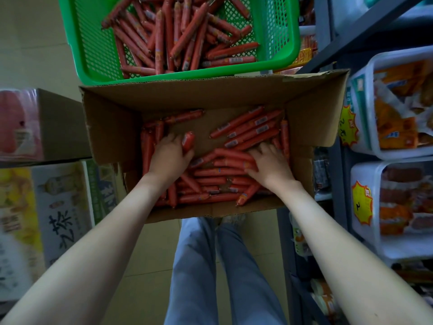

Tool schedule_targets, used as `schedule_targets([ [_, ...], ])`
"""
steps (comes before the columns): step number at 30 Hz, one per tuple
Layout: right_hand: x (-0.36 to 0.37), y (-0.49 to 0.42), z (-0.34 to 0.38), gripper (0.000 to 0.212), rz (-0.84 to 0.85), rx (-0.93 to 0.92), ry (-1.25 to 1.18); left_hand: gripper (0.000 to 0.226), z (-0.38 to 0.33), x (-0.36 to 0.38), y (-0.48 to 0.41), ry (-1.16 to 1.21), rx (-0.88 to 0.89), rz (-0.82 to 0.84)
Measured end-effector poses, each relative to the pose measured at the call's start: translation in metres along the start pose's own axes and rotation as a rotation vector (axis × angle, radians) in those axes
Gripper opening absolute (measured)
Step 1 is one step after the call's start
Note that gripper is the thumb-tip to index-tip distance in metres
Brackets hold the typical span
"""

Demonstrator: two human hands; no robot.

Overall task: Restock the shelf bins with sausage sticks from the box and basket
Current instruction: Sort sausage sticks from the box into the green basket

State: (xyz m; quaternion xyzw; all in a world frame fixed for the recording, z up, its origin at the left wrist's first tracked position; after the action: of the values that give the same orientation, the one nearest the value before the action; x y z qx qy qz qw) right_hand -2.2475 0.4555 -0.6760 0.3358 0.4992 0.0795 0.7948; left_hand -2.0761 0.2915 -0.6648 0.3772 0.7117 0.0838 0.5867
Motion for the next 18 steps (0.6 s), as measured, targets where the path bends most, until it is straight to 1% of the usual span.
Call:
schedule_targets([
  [2,-0.010,0.004,-0.011,0.041,-0.141,0.151,-0.141,0.049,0.002,0.001,0.002,0.013,-0.071,0.002],
  [4,-0.017,0.004,-0.025,0.030,-0.217,0.290,-0.201,0.050,0.002,-0.001,0.004,0.009,-0.141,-0.006],
  [6,-0.024,0.002,-0.034,0.031,-0.264,0.335,-0.196,0.055,-0.001,-0.004,0.006,-0.014,-0.177,-0.038],
  [7,-0.027,0.001,-0.033,0.036,-0.286,0.302,-0.199,0.058,-0.003,-0.007,0.007,-0.030,-0.189,-0.063],
  [8,-0.030,0.000,-0.027,0.042,-0.306,0.226,-0.202,0.059,-0.004,-0.009,0.009,-0.046,-0.201,-0.091],
  [10,-0.032,-0.003,-0.002,0.055,-0.268,-0.026,-0.180,0.058,-0.004,-0.014,0.012,-0.086,-0.227,-0.148],
  [12,-0.021,-0.003,0.031,0.060,-0.111,-0.268,-0.114,0.057,-0.003,-0.018,0.016,-0.120,-0.234,-0.194],
  [13,-0.012,-0.003,0.044,0.064,-0.022,-0.353,-0.068,0.055,-0.001,-0.019,0.016,-0.132,-0.218,-0.199],
  [14,-0.002,-0.003,0.054,0.069,0.067,-0.400,-0.014,0.053,0.001,-0.017,0.016,-0.142,-0.179,-0.188],
  [16,0.018,-0.005,0.060,0.076,0.190,-0.406,0.110,0.048,0.005,-0.006,0.016,-0.173,-0.036,-0.099],
  [18,0.029,-0.006,0.056,0.073,0.202,-0.385,0.183,0.047,0.010,0.010,0.017,-0.280,0.105,0.057],
])
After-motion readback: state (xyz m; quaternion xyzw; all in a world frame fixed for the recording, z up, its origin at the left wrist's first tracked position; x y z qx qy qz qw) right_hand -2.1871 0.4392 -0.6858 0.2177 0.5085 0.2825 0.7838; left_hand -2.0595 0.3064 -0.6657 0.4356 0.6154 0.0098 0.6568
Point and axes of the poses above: each hand's wrist, its own y-axis away from the middle knuckle, its own x-axis out of the palm, z = x × y, the point moved 4 cm from there along -y, towards the middle knuckle, and after that the axes turned 8 degrees about -x, right-handed, at the moved point
